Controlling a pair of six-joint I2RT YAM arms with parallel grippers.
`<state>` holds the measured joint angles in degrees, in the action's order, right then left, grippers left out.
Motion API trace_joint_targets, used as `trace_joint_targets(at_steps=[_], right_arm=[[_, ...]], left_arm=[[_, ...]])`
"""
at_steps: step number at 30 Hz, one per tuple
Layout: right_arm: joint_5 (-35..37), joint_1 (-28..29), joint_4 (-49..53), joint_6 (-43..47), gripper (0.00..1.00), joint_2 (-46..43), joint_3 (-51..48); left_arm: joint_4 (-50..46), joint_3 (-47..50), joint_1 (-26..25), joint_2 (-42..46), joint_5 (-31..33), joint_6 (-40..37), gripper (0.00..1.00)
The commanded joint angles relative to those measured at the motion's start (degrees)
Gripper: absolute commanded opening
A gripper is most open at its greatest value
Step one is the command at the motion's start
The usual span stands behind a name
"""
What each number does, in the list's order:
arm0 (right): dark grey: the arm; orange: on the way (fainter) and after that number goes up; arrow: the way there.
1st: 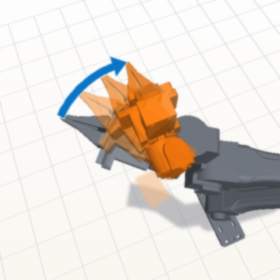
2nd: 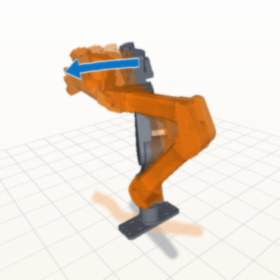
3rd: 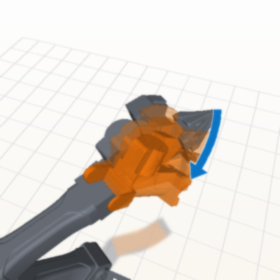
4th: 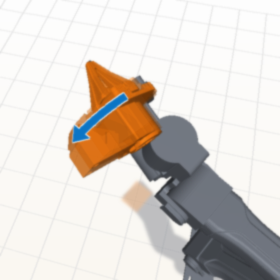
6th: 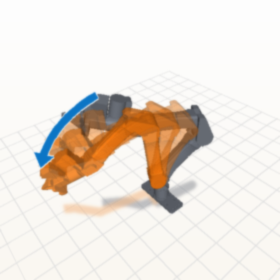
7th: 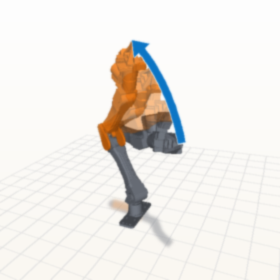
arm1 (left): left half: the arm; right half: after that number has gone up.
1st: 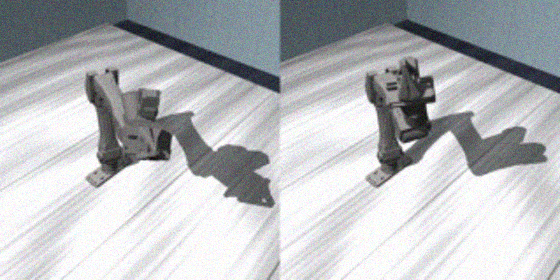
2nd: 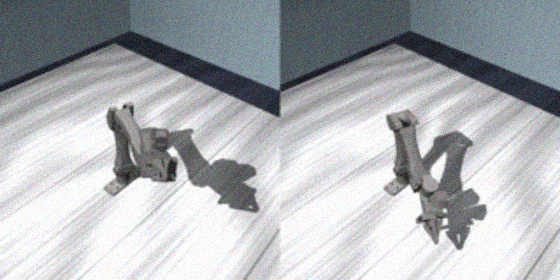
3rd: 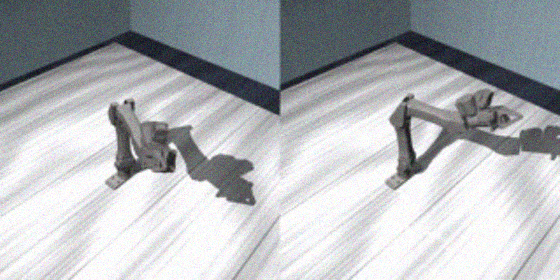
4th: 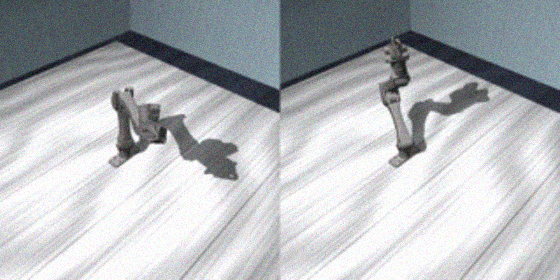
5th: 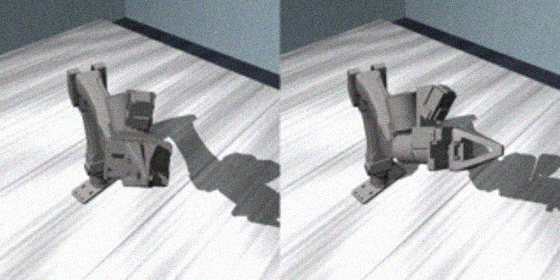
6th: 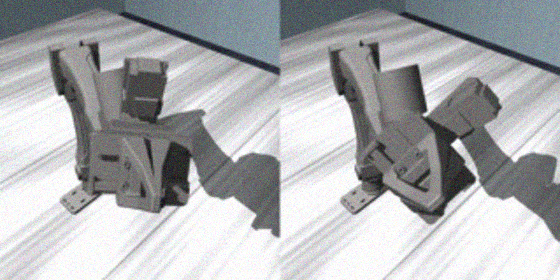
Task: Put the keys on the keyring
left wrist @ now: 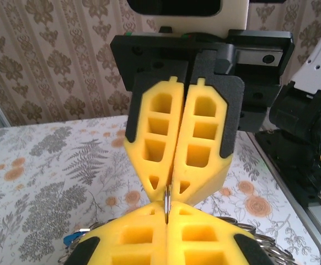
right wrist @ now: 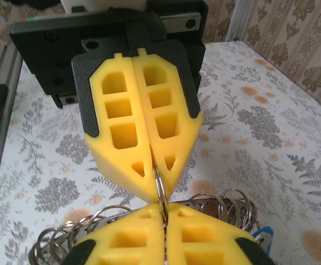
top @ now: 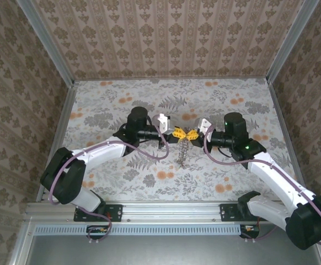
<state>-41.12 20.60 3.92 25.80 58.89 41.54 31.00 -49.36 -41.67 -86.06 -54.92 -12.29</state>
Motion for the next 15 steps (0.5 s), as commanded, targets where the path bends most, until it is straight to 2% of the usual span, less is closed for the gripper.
trace_joint_targets(at_steps=[1, 4, 5, 7, 11, 15], right_arm=[[-1.24, -0.55, -0.56, -0.93, 0.02, 0.34, -0.48], [-0.74, -0.47, 2.79, 0.37, 0.0, 0.34, 1.54], [-0.29, -0.34, 4.49, 1.04, 0.0, 0.44, 2.49], [1.79, 0.37, 8.85, 3.5, 0.0, 0.51, 4.53], [5.94, 2.01, 14.96, 7.8, 0.0, 0.78, 7.55], [8.63, 3.22, 18.28, 9.69, 0.0, 1.22, 9.54]], left_arm=[[13.37, 0.02, 0.27, 0.48, -4.64, 6.14, 0.0], [6.95, -0.74, 0.19, 1.25, -2.96, 2.64, 0.01], [2.81, -1.27, 0.13, 1.74, -2.25, 0.19, 0.05], [-9.41, -3.76, -0.31, 3.03, 0.36, -6.82, 0.19], [-31.67, -10.17, -1.52, 3.49, 7.38, -18.66, 0.26], [-39.32, -13.76, -2.14, 2.88, 9.4, -22.25, 0.29]])
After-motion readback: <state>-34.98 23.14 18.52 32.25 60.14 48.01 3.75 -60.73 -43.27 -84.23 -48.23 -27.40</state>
